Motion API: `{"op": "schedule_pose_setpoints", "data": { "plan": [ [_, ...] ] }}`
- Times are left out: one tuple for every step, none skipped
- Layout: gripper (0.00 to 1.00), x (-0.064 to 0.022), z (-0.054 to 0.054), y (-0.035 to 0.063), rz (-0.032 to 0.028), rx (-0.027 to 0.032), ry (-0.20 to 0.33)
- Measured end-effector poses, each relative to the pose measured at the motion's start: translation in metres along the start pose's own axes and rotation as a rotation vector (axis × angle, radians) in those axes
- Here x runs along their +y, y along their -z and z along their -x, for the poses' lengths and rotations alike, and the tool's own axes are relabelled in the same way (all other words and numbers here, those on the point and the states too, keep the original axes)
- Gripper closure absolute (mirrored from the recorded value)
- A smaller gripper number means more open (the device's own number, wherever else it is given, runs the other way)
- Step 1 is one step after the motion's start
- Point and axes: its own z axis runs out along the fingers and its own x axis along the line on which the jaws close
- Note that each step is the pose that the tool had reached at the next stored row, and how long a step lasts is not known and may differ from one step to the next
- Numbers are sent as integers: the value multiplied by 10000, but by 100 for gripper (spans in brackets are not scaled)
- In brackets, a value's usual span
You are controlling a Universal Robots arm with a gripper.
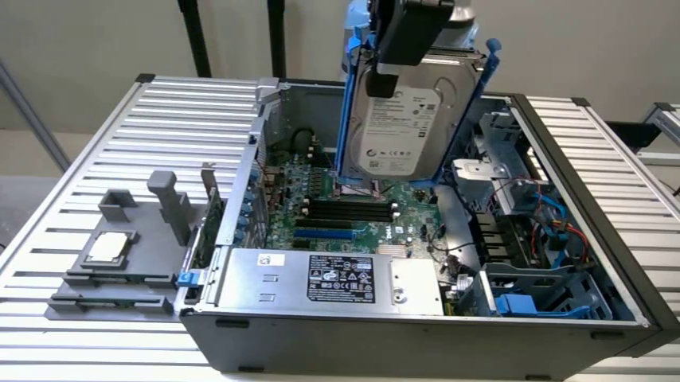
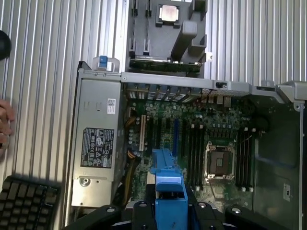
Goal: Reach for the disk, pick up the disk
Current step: 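Pick up the disk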
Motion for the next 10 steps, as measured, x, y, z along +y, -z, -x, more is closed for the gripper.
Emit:
{"op": "schedule_pose_setpoints", "data": {
  "plan": [
    [67,-29,-20,3,7,1,-1],
    [67,-57,-40,7,13,0,-3],
    [67,-85,-60,10,20,0,-2],
    [67,-114,-80,13,27,0,-3],
    [67,-146,-103,16,34,-1,-3],
    [67,-174,-123,19,39,-2,-4],
    [67,-205,-144,23,45,-2,-4],
    [67,-232,-163,26,51,-2,-4],
    [67,-264,-186,30,57,-2,-5],
    [67,-295,-206,33,62,-2,-6]
  ]
}}
